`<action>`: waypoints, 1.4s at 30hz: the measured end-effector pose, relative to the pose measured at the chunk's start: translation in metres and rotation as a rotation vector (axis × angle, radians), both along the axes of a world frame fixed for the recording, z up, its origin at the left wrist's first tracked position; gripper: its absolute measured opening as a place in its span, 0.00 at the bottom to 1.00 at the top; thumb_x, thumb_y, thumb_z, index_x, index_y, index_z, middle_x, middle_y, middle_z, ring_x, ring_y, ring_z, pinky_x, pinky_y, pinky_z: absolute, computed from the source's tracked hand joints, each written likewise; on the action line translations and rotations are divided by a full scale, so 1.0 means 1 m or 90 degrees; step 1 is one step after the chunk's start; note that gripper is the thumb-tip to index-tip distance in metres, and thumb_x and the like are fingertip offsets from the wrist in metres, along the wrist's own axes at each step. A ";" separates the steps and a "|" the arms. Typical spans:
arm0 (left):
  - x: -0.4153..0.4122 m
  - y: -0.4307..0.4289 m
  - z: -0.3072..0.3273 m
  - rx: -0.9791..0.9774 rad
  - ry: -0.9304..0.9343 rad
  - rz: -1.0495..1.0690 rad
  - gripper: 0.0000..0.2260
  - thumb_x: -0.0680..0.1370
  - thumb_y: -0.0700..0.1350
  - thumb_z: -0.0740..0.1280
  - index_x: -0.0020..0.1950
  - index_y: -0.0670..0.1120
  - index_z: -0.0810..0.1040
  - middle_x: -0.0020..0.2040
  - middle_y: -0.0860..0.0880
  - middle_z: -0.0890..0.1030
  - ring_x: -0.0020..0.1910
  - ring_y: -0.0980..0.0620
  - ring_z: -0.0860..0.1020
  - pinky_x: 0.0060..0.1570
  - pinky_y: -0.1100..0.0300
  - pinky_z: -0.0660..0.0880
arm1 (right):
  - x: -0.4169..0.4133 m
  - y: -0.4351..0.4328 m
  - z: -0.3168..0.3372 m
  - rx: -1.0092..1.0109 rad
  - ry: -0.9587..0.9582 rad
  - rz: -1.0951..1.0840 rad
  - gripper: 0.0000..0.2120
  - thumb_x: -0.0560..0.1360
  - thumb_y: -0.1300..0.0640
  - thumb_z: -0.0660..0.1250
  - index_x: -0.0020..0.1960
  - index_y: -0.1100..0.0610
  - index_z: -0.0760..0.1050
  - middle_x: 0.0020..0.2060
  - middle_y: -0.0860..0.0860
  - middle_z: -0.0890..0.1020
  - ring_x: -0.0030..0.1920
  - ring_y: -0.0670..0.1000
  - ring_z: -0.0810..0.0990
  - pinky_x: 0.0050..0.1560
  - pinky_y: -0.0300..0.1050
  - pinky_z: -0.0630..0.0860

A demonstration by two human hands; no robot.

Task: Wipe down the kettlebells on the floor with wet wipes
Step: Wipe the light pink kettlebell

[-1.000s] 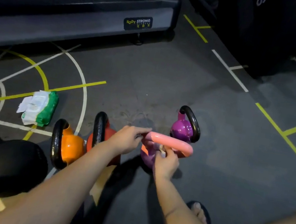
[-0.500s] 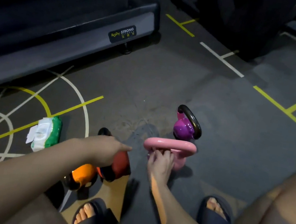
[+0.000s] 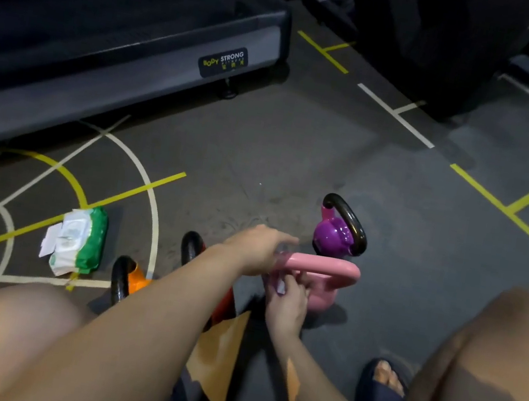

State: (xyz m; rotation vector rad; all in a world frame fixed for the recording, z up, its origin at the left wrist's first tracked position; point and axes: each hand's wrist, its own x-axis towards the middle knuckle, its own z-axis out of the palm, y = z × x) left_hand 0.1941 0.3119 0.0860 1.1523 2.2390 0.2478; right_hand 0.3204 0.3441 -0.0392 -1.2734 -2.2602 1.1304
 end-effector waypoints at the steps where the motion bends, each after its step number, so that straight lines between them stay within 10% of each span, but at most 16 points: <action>1: -0.001 0.008 -0.002 -0.016 0.001 -0.027 0.17 0.79 0.50 0.67 0.68 0.57 0.77 0.65 0.47 0.81 0.65 0.44 0.77 0.63 0.52 0.74 | -0.003 0.000 -0.001 -0.020 -0.001 -0.005 0.10 0.74 0.55 0.73 0.47 0.62 0.82 0.45 0.63 0.83 0.51 0.67 0.76 0.57 0.58 0.73; 7: -0.002 0.036 -0.007 -0.056 0.054 -0.104 0.13 0.74 0.50 0.73 0.58 0.54 0.83 0.53 0.45 0.84 0.52 0.43 0.81 0.46 0.57 0.74 | -0.008 0.003 -0.008 -0.106 0.062 -0.051 0.19 0.71 0.43 0.68 0.50 0.58 0.84 0.46 0.61 0.84 0.49 0.67 0.80 0.54 0.63 0.76; 11: 0.001 0.027 -0.015 -0.053 0.064 -0.082 0.13 0.75 0.51 0.72 0.58 0.50 0.81 0.56 0.43 0.82 0.55 0.40 0.80 0.49 0.54 0.76 | -0.007 0.009 -0.015 -0.159 0.081 0.027 0.12 0.69 0.42 0.69 0.51 0.44 0.81 0.47 0.55 0.85 0.50 0.63 0.80 0.55 0.61 0.77; 25: -0.007 -0.048 0.001 -0.067 0.085 -0.057 0.21 0.80 0.45 0.63 0.71 0.62 0.73 0.66 0.50 0.79 0.66 0.44 0.76 0.59 0.50 0.76 | 0.012 0.016 -0.017 0.124 -0.058 0.217 0.08 0.72 0.58 0.69 0.48 0.56 0.84 0.63 0.53 0.81 0.63 0.61 0.77 0.63 0.55 0.75; 34: -0.006 -0.084 0.003 -0.063 0.104 -0.117 0.35 0.75 0.35 0.57 0.78 0.63 0.64 0.77 0.53 0.70 0.74 0.47 0.70 0.68 0.52 0.71 | -0.006 0.019 -0.010 -0.013 0.064 0.037 0.09 0.69 0.71 0.68 0.45 0.63 0.85 0.41 0.59 0.83 0.43 0.60 0.81 0.48 0.43 0.72; 42: -0.004 -0.090 -0.010 -0.113 0.055 -0.141 0.39 0.77 0.32 0.57 0.82 0.60 0.52 0.81 0.61 0.54 0.79 0.55 0.61 0.74 0.61 0.62 | -0.005 0.022 -0.011 0.080 -0.047 0.241 0.14 0.73 0.65 0.62 0.52 0.58 0.84 0.46 0.61 0.81 0.49 0.62 0.77 0.54 0.49 0.71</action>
